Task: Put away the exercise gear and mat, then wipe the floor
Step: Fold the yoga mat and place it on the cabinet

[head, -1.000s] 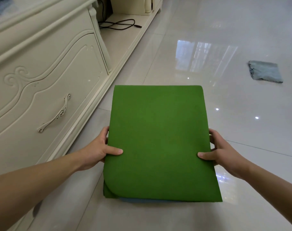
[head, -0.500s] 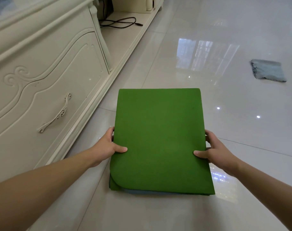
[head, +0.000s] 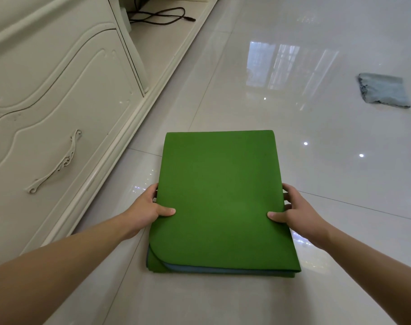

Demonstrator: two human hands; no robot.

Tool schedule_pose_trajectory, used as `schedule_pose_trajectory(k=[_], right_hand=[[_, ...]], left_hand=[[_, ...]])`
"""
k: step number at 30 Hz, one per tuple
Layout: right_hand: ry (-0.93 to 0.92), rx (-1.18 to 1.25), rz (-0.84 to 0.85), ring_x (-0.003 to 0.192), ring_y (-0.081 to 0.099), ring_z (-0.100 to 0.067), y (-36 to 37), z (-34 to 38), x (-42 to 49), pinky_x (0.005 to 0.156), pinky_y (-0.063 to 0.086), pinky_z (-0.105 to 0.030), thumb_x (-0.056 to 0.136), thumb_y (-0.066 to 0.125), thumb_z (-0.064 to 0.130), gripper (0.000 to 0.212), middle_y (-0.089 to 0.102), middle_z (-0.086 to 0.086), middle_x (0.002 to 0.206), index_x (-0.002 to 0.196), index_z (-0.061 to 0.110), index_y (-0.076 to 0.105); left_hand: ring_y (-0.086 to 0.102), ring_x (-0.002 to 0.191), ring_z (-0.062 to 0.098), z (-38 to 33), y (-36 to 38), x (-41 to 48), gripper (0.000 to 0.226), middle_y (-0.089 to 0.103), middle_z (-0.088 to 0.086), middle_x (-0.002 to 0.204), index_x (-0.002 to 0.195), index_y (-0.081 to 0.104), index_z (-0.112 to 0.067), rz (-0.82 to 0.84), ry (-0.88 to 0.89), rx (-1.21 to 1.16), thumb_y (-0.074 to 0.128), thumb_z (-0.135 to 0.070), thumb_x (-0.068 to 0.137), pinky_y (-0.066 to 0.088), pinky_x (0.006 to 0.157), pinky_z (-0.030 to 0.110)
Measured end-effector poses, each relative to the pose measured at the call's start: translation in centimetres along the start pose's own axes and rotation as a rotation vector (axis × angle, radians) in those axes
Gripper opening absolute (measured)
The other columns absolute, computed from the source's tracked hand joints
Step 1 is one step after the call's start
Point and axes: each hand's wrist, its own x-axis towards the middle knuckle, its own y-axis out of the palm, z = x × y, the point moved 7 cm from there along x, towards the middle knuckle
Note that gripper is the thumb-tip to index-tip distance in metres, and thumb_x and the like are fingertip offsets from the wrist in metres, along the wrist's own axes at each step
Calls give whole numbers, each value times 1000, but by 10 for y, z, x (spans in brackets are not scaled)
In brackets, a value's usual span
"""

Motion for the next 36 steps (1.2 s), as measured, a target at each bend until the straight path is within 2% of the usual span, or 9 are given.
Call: schedule_pose_trajectory(k=[5,9,12,15,17,19,25,29,36], right_hand=[[16,-11,-5,97,67,-21,0,-3,2,84,57,-40,81,72,-1,67,60,1,118,133,30,44],[0,1,-8,100,65,-20,-6,12,9,83,54,-37,77,75,2,74,56,8,124,138,25,41],[10,36,-22,107,64,-17,-11,20,22,94,52,-43,71,81,21,85,52,11,131,143,28,36],[60,97,5,101,69,-19,-6,21,33,88,55,-41,77,79,18,74,59,4,126,139,23,39],[98,125,15,96,71,-21,-2,20,39,86,56,-43,76,79,14,71,64,0,121,136,20,42],[115,121,14,94,71,-23,-2,20,43,87,56,-45,74,80,9,71,65,-2,119,134,17,43],[132,88,23,92,72,-24,-3,18,48,79,58,-41,72,81,3,63,68,-4,114,127,12,50],[138,104,7,89,73,-24,-2,19,48,74,57,-37,71,81,0,58,70,-6,110,122,10,55],[156,170,42,89,73,-30,2,22,44,84,56,-42,74,74,-7,41,75,-11,100,112,3,63]], left_hand=[[69,102,23,3,-1,5,71,64,5,120,135,49,-23,-7,-30,43,78,3,76,56,92,42],[65,99,19,-7,-2,7,70,62,2,113,134,47,-17,-38,-5,72,77,6,76,54,77,28],[65,103,21,-10,-6,15,81,59,3,119,145,37,-16,-77,-4,18,79,-1,77,54,80,32],[69,99,22,-15,-8,22,88,61,5,124,150,30,-18,-106,-44,-26,82,-14,79,55,73,32],[69,95,18,-18,-8,23,88,61,4,126,150,28,-17,-127,-59,-25,81,-15,80,51,64,27],[68,95,17,-18,-9,26,89,61,6,126,150,28,-14,-142,-67,-13,82,-13,79,49,63,26],[74,92,24,-13,-12,35,65,72,9,113,128,53,-10,-111,-60,28,87,-9,72,59,84,43],[74,89,22,-17,-9,35,45,74,6,106,113,61,-13,-103,-65,11,83,-3,74,59,75,36],[75,84,24,-17,-6,37,36,77,7,95,108,68,-5,-87,-129,-53,78,4,75,58,72,33]])
